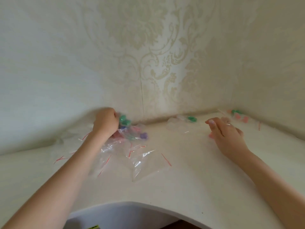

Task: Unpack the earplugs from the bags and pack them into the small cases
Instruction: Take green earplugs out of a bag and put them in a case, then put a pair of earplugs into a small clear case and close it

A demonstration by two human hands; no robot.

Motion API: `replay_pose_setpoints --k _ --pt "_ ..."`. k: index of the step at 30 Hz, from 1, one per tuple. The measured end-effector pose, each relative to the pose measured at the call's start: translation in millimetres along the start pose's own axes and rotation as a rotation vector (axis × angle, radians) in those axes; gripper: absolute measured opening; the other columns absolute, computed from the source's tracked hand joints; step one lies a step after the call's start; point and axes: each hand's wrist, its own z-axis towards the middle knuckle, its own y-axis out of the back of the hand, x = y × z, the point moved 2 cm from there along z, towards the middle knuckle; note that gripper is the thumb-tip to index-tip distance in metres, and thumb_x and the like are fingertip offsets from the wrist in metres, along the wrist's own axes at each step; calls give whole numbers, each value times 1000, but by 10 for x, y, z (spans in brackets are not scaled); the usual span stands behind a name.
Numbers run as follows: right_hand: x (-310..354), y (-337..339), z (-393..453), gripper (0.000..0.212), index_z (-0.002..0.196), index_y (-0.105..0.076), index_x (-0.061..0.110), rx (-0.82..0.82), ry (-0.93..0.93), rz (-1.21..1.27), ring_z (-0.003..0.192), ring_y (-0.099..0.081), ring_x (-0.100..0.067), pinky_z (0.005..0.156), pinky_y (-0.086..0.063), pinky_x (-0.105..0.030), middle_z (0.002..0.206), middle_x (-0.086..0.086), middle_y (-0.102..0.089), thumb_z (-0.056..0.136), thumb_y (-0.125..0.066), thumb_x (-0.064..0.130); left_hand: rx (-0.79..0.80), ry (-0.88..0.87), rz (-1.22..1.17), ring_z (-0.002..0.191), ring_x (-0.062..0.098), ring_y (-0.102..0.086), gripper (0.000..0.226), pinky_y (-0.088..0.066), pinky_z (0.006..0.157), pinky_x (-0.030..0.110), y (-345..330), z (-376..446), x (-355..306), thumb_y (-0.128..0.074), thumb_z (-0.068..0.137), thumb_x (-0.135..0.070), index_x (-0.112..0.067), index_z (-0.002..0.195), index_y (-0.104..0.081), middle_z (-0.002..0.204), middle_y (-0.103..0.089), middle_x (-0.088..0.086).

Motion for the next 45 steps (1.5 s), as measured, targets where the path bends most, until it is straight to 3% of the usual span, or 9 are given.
replay_pose_setpoints --k 7,12,16,20,28,32,36,41,45 --pt "-36 10 -37 36 121 -54 36 75 -83 3 120 -49 -20 111 -17 -50 108 8 -67 101 -25 42 -211 -242 -74 97 33 -57 19 -43 80 37 90 -220 6 -50 90 -6 -4 103 -64 100 -64 14" --pt "-36 -3 -46 37 123 -53 37 128 -117 -22 124 -46 -18 113 -11 -53 114 9 -64 101 -24 43 318 -599 -70 129 -6 -32 47 -20 106 14 -78 -656 -138 -43 88 -59 -28 115 -67 130 -43 -23" --pt "-70 -35 -54 38 124 -54 37 188 -132 -42 131 -39 -16 112 -6 -57 128 12 -56 101 -24 44 267 -549 -204 89 6 -62 54 -46 90 34 -174 -698 133 -49 93 -45 -16 47 -45 84 -71 -4" --pt "-65 -53 -50 35 123 -54 38 229 -157 -47 129 -42 -14 112 -10 -54 122 12 -58 100 -28 44 -3 -581 -96 50 6 -40 53 -46 70 45 -114 -575 258 -44 88 -47 -16 47 -29 44 -36 -2" --pt "-89 -40 -15 18 107 -64 30 141 -54 49 99 -60 -15 92 -43 -31 93 10 -62 92 -56 24 -156 -736 -35 60 14 -43 39 -43 55 26 -103 -632 -355 -48 84 -36 -23 47 -47 47 -47 -8" --pt "-17 44 11 21 86 -64 16 -57 -130 421 84 -61 -17 76 -42 -20 86 2 -66 98 -47 16 -63 -647 -301 73 12 -54 23 -44 68 26 -256 -725 -968 -59 85 -32 -18 67 -63 66 -57 -12" --pt "55 91 17 27 113 -56 3 42 -401 1159 78 -69 -22 75 -58 -31 93 -11 -71 103 -38 21 386 -365 -668 98 5 -60 37 -47 88 21 -716 -802 -1528 -73 80 -37 -16 109 -64 103 -62 -10" --pt "126 117 17 36 111 -51 5 168 -526 1470 59 -63 -19 65 -60 -31 94 -17 -72 102 -35 36 477 -142 -913 66 11 -64 22 -55 63 27 -1130 -800 -1726 -81 72 -20 -14 65 -62 73 -68 4" --pt "123 57 19 19 98 -56 10 162 -475 1281 65 -62 -16 69 -58 -27 93 -17 -66 97 -51 28 504 4 -1079 62 14 -67 14 -55 56 22 -1176 -782 -1652 -75 76 0 6 79 -63 79 -69 11"
